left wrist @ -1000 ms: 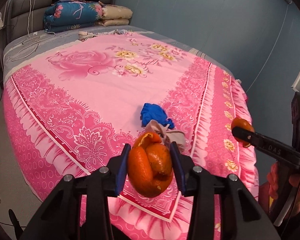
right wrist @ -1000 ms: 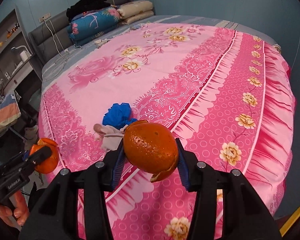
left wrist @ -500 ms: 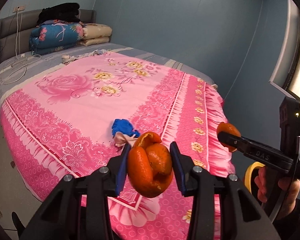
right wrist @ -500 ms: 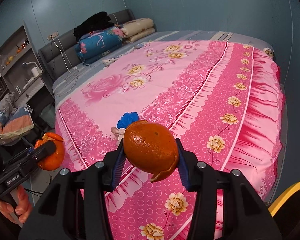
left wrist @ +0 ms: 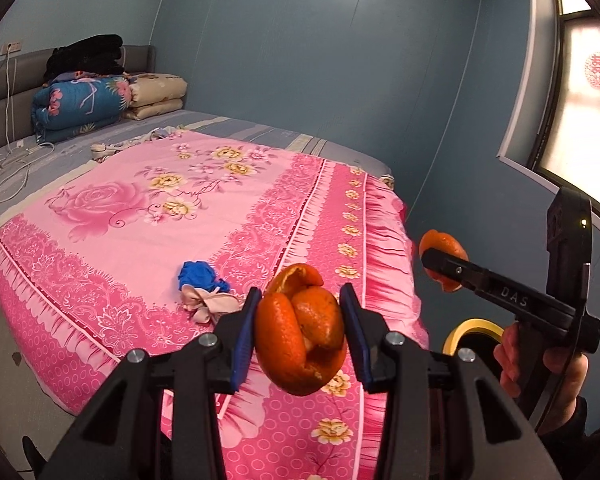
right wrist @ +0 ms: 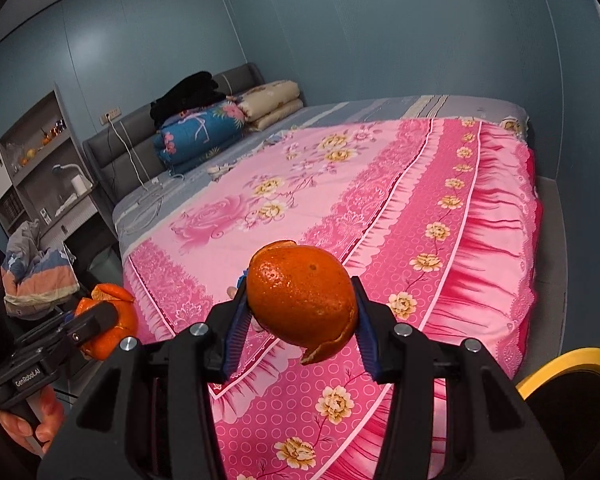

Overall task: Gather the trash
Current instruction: 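Lift the orange peels and whole orange and carry them over the bin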

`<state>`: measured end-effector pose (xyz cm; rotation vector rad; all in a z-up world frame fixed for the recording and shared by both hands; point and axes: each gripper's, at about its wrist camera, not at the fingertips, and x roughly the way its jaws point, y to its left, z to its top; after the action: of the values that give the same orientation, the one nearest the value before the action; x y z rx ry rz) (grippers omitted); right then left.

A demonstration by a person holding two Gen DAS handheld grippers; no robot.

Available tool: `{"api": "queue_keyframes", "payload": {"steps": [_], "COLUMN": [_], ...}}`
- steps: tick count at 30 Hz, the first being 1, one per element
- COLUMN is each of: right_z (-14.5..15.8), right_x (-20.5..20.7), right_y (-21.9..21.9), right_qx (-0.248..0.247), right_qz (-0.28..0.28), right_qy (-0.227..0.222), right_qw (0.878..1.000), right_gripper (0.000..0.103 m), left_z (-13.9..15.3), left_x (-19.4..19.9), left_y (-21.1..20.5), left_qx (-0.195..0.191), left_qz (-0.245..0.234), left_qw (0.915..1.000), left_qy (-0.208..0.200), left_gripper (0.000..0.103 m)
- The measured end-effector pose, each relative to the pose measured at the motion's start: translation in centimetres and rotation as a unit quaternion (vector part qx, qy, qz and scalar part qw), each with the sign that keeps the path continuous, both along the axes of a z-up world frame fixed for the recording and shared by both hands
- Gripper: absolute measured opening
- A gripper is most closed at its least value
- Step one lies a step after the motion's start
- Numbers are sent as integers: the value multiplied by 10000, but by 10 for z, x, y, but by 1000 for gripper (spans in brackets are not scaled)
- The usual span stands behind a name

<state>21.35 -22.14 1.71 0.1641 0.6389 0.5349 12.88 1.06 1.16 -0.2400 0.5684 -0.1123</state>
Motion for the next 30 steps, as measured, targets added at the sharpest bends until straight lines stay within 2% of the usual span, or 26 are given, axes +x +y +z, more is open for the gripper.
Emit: {"api": "queue_keyframes", "payload": {"steps": [20, 30], "right_z": [37, 53], "right_x": [-45, -64], "right_y": [-86, -129], "right_qx": [579, 665], "right_qz": [-629, -991], "right_qy": [-617, -899], "right_qw": [9944, 9888], "right_gripper": [45, 45], "left_z": [27, 36], "left_x": [-6, -3], "left_y": [-67, -101], "left_qx": [181, 350], "left_qz": [-580, -911], "left_qw": [9978, 9947], "left_qy": [-258, -321], "left_gripper": [38, 38]}}
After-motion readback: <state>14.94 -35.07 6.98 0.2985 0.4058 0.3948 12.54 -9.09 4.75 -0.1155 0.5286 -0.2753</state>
